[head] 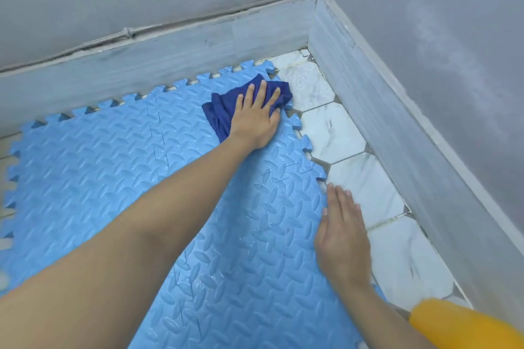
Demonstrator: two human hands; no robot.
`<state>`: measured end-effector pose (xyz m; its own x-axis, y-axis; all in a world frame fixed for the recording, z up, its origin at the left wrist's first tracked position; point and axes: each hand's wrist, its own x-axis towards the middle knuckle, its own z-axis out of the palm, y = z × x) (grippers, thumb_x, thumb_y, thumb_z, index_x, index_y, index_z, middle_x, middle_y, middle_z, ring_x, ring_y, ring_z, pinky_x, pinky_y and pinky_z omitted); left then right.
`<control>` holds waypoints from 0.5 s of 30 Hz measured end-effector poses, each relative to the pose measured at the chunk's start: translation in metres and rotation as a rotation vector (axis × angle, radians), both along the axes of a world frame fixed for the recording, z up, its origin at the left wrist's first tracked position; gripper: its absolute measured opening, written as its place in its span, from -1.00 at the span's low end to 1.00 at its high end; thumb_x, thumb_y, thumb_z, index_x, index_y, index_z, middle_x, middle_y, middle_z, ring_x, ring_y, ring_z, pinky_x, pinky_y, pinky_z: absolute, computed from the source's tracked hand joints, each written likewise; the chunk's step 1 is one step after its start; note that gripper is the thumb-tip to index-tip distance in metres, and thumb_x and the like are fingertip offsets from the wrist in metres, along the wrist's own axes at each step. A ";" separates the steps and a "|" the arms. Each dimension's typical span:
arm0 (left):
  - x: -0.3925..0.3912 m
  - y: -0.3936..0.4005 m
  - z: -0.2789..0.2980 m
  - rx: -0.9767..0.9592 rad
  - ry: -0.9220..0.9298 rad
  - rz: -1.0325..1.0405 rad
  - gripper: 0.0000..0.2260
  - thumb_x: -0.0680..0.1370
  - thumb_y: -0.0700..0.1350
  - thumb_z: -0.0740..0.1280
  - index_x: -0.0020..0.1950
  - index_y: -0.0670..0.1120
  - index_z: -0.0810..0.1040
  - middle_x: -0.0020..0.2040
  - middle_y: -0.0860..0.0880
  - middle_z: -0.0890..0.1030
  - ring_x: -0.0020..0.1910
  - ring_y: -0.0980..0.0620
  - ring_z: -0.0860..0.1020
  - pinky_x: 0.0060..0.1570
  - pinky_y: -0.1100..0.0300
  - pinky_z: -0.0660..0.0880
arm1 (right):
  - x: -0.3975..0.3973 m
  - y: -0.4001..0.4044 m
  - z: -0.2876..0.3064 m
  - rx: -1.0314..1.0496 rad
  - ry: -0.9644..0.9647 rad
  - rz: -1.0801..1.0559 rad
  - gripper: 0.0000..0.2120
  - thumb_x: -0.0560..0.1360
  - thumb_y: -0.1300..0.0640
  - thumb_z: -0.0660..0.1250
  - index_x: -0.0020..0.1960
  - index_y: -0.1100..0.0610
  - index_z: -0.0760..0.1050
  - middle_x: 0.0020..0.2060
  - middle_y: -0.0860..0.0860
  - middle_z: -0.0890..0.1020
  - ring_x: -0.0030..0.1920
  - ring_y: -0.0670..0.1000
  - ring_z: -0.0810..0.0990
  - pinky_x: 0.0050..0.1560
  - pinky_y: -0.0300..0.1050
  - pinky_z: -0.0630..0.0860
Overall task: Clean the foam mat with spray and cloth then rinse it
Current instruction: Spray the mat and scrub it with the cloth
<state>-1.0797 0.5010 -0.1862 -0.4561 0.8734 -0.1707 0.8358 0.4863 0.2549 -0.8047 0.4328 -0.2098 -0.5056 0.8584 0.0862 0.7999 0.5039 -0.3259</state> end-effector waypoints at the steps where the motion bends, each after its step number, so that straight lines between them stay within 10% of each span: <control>1: 0.008 -0.011 0.000 0.007 0.001 -0.060 -0.52 0.65 0.07 -0.07 0.58 0.09 -0.04 0.59 0.00 -0.10 0.56 -0.05 -0.16 0.50 -0.02 -0.21 | 0.000 0.000 0.001 -0.016 0.014 -0.004 -0.51 0.60 0.12 -0.06 0.47 0.23 0.30 0.41 0.14 0.43 0.47 0.13 0.33 0.46 0.12 0.26; 10: 0.113 -0.276 0.008 -0.046 0.095 -0.754 -0.36 0.51 0.09 0.15 0.57 0.02 0.08 0.57 -0.05 0.10 0.54 -0.10 0.08 0.43 -0.09 0.04 | 0.002 -0.001 0.000 -0.073 0.115 -0.011 -0.51 0.58 0.15 -0.03 0.48 0.23 0.29 0.40 0.17 0.44 0.46 0.17 0.33 0.48 0.15 0.23; 15: 0.083 -0.245 -0.001 -0.005 0.100 -0.471 -0.44 0.55 0.09 0.03 0.56 0.13 0.05 0.58 0.00 0.07 0.55 -0.07 0.03 0.48 -0.04 -0.07 | 0.001 0.003 0.007 -0.164 0.078 0.027 -0.50 0.59 0.15 -0.03 0.52 0.18 0.23 0.47 0.13 0.36 0.51 0.15 0.23 0.53 0.08 0.09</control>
<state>-0.9964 0.2556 -0.1871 -0.0254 0.9882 -0.1508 0.9858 0.0498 0.1604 -0.8041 0.4358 -0.2028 -0.5259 0.8504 -0.0140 0.7558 0.4598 -0.4662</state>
